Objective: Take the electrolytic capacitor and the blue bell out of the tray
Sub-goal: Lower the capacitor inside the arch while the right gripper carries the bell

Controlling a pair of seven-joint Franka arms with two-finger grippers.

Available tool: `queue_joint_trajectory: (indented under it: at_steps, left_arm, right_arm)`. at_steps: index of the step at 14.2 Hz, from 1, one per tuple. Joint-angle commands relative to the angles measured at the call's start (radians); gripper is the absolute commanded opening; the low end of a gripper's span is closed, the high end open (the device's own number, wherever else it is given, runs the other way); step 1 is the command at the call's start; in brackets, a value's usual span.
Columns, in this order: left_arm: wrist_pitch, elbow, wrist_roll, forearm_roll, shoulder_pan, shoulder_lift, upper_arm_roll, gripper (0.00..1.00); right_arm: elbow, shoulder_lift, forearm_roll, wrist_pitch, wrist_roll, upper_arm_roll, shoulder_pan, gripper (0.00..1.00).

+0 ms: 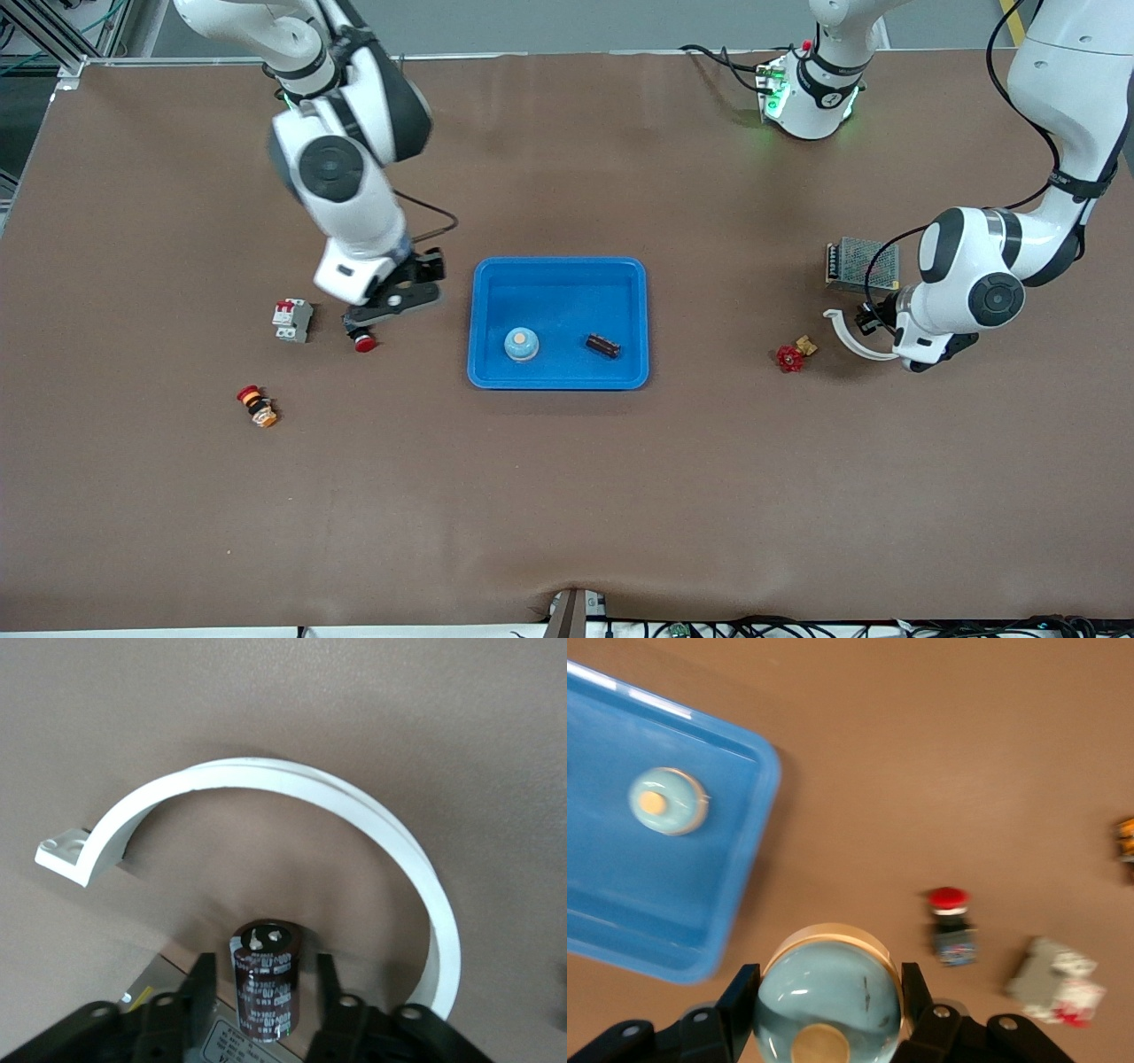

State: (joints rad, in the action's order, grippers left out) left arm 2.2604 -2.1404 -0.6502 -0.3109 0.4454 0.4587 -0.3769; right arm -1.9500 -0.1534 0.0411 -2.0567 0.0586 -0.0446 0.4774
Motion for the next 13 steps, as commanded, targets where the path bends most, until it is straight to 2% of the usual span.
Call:
queue_joint_trajectory:
  at_steps: [1, 4, 8, 10, 13]
  left_arm:
    - [-0.021, -0.003, -0.017, -0.023, 0.01, -0.049, -0.014, 1.0]
    - [-0.122, 0.043, -0.02, -0.017, 0.006, -0.083, -0.033, 1.0]
    - [-0.249, 0.141, -0.098, -0.005, 0.007, -0.1, -0.126, 1.0]
    - [-0.304, 0.194, -0.193, 0.038, 0.004, -0.091, -0.189, 1.0]
    - [-0.314, 0.224, -0.327, 0.127, -0.01, -0.078, -0.259, 1.0]
  right_arm:
    - [-0.03, 0.057, 0.008, 0.018, -0.26, 0.02, -0.132, 0.64]
    - [-0.029, 0.058, -0.004, 0.02, -0.573, 0.02, -0.288, 0.64]
    - [-0.027, 0.04, -0.075, 0.009, -0.948, 0.02, -0.495, 0.63]
    - [-0.026, 0.012, -0.081, 0.001, -1.045, 0.019, -0.561, 0.63]
    - [-0.03, -0.034, -0.075, -0.02, -1.12, 0.017, -0.623, 0.63]
